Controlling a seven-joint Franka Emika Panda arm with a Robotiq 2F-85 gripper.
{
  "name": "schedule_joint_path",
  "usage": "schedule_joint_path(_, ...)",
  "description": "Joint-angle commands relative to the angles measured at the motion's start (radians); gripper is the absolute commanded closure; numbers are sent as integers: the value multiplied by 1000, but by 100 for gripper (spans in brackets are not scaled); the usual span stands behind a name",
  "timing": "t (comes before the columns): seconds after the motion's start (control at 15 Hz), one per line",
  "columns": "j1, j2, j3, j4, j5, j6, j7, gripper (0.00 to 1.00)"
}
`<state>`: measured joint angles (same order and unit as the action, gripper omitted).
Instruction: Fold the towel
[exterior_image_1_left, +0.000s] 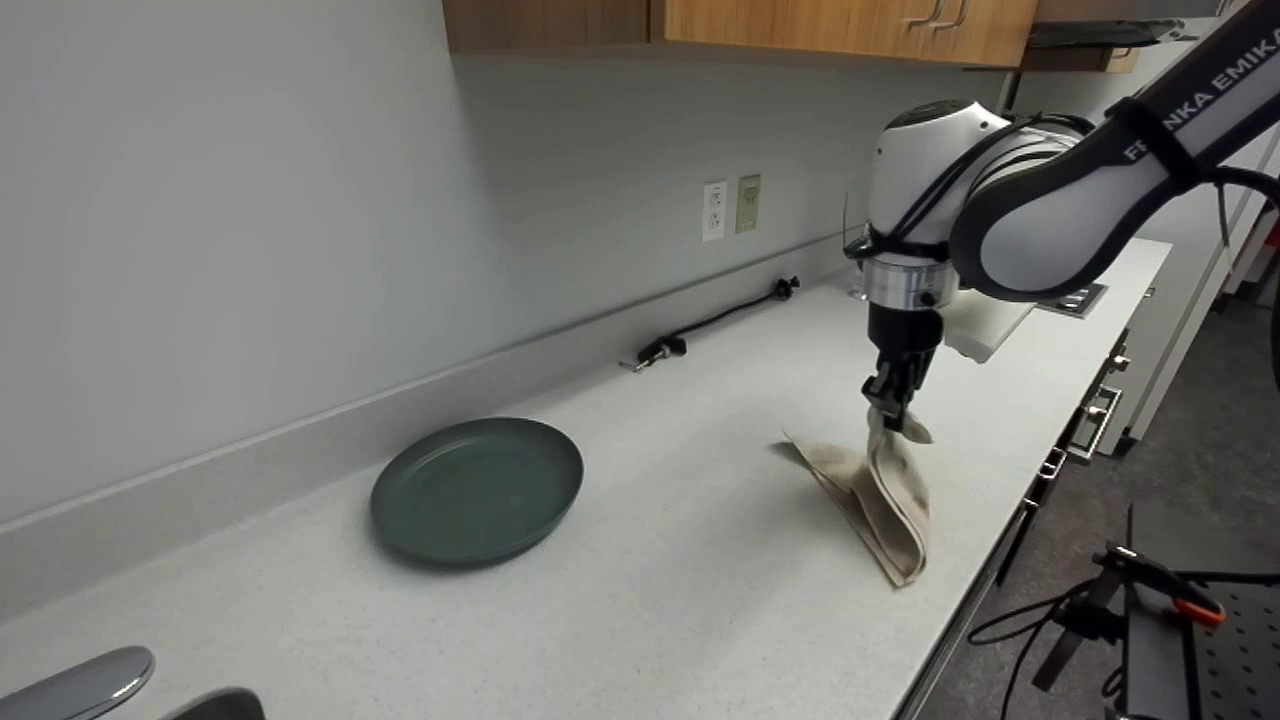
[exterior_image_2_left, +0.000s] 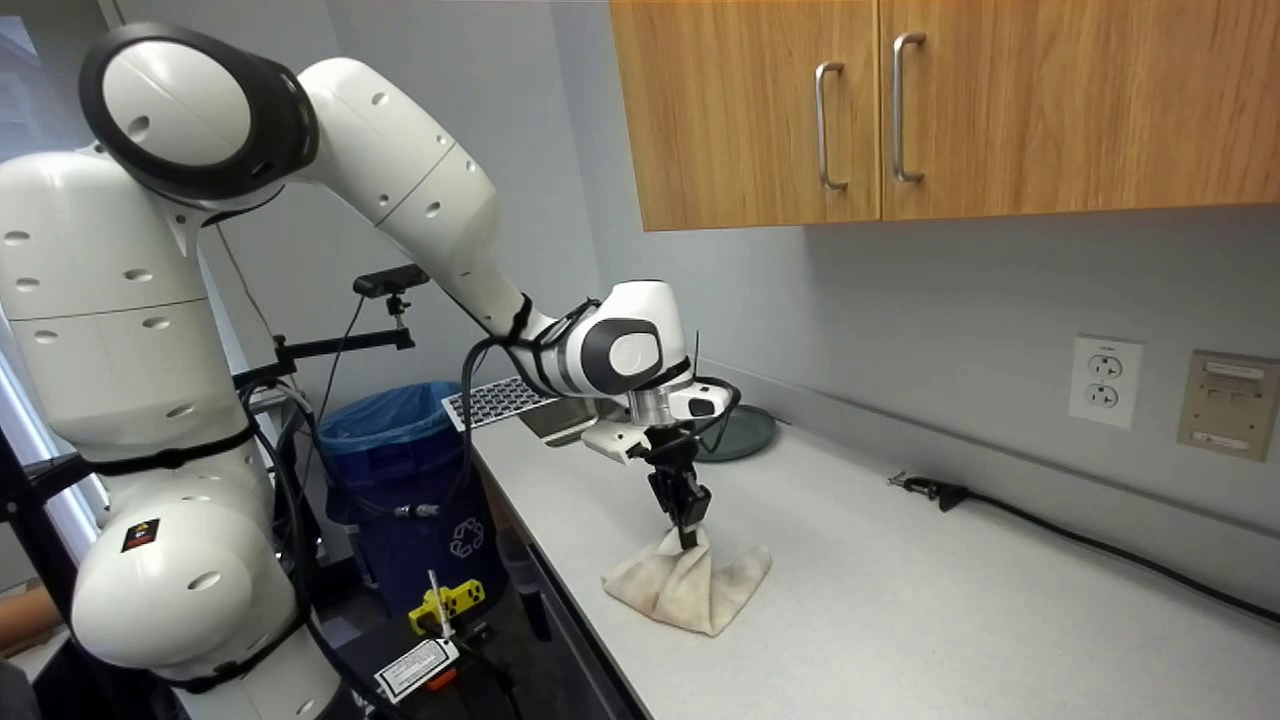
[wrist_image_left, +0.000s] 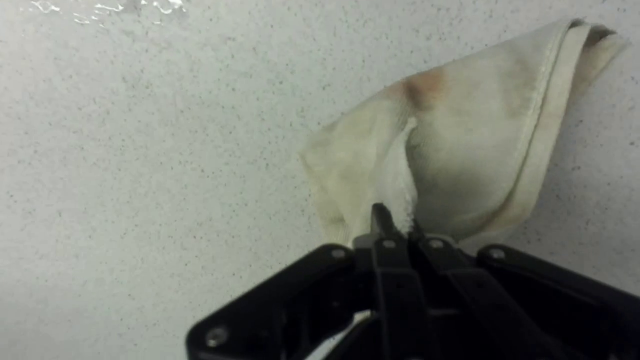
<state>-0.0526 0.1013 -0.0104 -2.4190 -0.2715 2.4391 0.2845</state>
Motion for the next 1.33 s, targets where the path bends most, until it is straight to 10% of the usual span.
schedule_joint_path(0.0, 33, 59, -18, 56, -25, 10, 57, 99)
schedule_joint_path(0.73, 63, 133, -53, 86, -32, 54, 76, 97)
schedule_joint_path(0.8, 65, 136, -57, 89, -29, 59, 79, 71)
schedule_joint_path(1.27, 71, 139, -75, 91, -26, 79, 89, 26)
